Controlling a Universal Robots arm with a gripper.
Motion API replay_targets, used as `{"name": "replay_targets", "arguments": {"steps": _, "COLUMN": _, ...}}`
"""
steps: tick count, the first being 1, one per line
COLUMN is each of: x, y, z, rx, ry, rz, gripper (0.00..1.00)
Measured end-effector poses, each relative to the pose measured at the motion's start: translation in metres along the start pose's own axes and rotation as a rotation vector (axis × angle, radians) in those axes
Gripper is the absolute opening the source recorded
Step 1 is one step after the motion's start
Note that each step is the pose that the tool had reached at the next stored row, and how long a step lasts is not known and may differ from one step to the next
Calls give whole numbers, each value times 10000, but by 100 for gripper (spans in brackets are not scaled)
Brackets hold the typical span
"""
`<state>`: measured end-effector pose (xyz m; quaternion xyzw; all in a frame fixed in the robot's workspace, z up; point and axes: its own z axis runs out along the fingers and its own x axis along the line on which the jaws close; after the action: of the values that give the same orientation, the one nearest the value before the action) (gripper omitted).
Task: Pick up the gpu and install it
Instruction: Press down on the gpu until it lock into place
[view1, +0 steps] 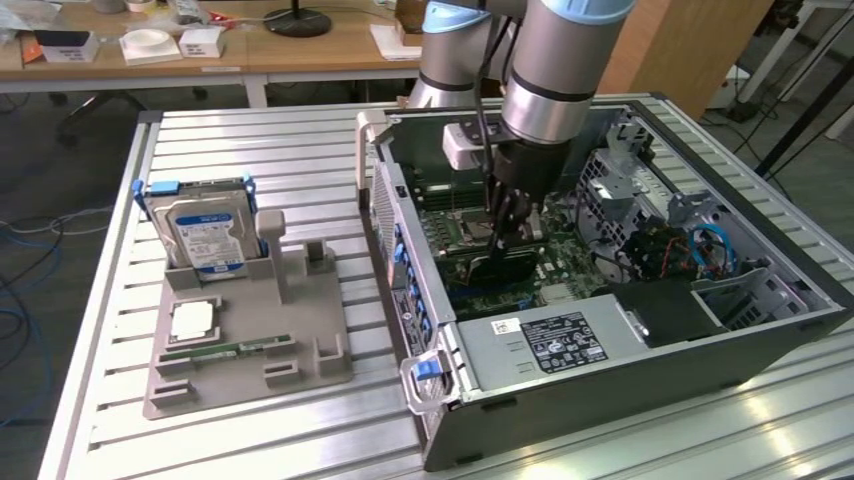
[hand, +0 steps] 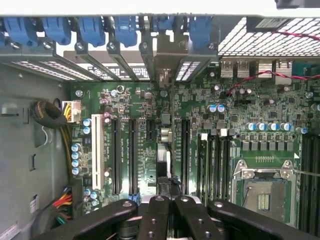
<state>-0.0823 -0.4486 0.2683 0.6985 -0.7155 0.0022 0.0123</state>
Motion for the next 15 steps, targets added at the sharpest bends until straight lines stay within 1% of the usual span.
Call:
{"name": "replay_targets", "arguments": {"steps": 2, "x": 1, "y": 1, "z": -2, "rx": -3, "ry": 7, "rz": 0, "gripper": 11}}
{"name": "replay_targets", "arguments": {"steps": 6, "x": 1, "y": 0, "z": 37, "rx": -8, "ry": 21, "rz": 0, "gripper": 11}}
{"name": "replay_targets", "arguments": {"steps": 7, "x": 0, "y": -1, "z": 44, "rx": -2, "ry": 9, "rz": -1, "gripper": 11}}
{"name": "replay_targets", "arguments": {"steps": 9, "x": 0, "y": 0, "z": 45, "rx": -8, "ry": 6, "rz": 0, "gripper": 11}}
{"name": "replay_targets", "arguments": {"steps": 11, "x": -1, "y": 1, "z": 25, "rx": -29, "ry": -7, "rz": 1, "gripper": 11}}
{"name": "replay_targets", "arguments": {"steps": 15, "x": 2, "y": 2, "z": -61, "rx": -59, "ry": -3, "rz": -1, "gripper": 11}}
